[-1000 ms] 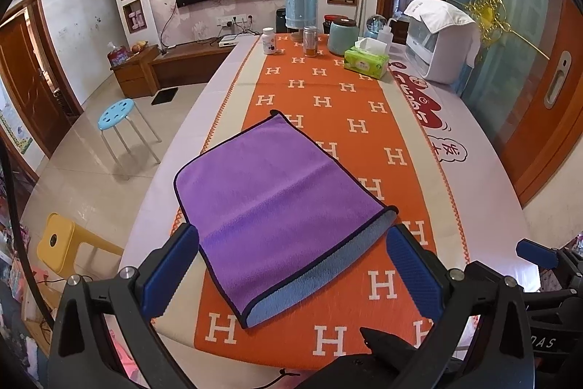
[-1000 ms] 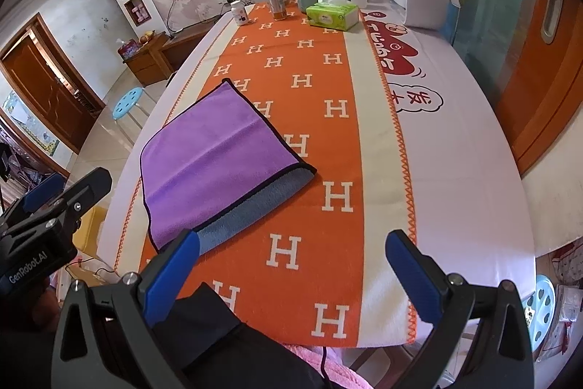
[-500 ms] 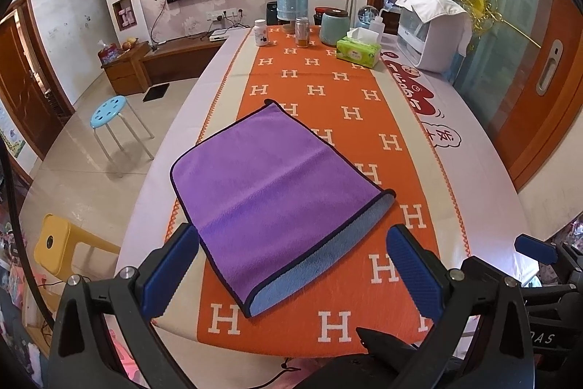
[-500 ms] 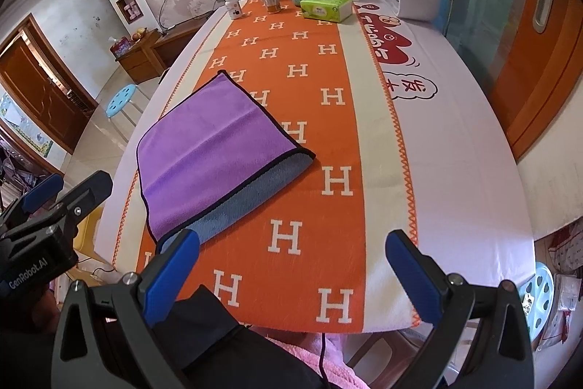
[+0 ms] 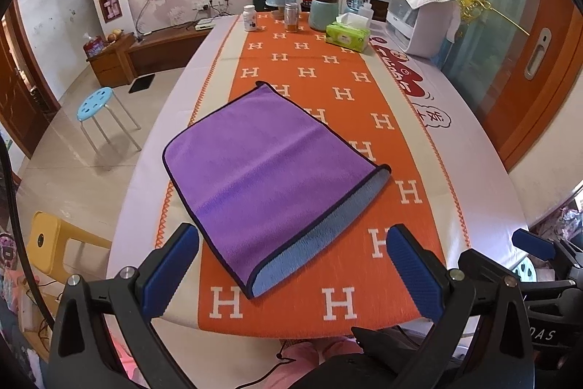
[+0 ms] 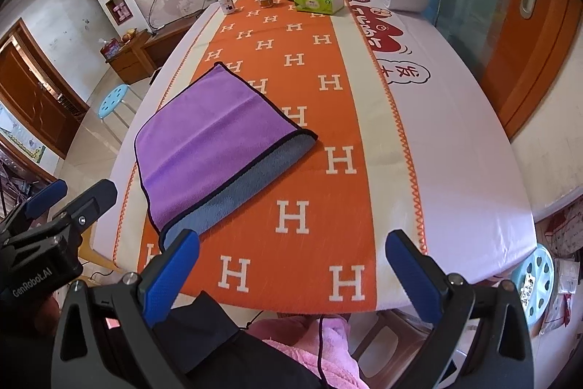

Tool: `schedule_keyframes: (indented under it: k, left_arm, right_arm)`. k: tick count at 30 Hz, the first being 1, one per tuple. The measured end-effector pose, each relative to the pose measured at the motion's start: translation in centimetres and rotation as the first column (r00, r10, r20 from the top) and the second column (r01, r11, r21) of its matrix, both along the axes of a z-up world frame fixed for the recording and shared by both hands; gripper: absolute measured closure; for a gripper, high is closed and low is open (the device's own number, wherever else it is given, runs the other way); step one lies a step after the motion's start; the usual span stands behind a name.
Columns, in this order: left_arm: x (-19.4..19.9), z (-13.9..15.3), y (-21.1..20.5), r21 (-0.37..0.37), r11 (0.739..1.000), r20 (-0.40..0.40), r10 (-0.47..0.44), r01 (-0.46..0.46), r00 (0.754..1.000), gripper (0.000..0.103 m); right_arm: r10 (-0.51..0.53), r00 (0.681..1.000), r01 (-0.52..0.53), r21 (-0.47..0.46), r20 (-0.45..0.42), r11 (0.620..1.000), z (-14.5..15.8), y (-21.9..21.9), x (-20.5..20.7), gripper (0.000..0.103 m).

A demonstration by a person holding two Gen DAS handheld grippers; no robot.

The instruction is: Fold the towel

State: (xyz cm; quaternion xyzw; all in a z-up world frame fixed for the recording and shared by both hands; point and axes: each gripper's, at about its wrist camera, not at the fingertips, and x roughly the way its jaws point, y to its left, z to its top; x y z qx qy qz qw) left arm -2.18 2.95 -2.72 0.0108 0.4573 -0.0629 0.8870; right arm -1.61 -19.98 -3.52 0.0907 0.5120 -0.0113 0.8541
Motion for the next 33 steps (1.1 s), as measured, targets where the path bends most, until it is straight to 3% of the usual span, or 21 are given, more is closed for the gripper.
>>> schedule_keyframes:
  k: [9,20,28,33]
  left_arm:
    - [-0.3,-1.2,0.2,-0.018,1.0,-0.033,0.013,-0.013,0.999,0.001]
    - [1.2,-2.4,-1.7,-0.024,0.986,-0.053,0.163,-0.164,0.985,0.001]
    - [2.9,-4.2,-2.4,-0.024,0.949,-0.099,0.311,-0.315,0.945,0.001]
    - [3.6,-5.7,-1.9,-0.02,0.918,-0.137,0.39,-0.396,0.911,0.001]
  right_arm:
    - [0.002,1.0,-0.002,-0.018,0.01,1.0,-0.1,0.7,-0.7,0.001]
    - [0.182,0.983,-0.182,-0.03,-0.018,0.983,-0.8,-0.8,2.3,0.006]
    - [0.318,0.948,-0.317,-0.043,0.025,0.948,-0.7,-3.1,5.7,0.01]
    - [0.416,0.907,-0.413,-0.054,0.069,0.909,-1.4,-4.1,8.7,0.012]
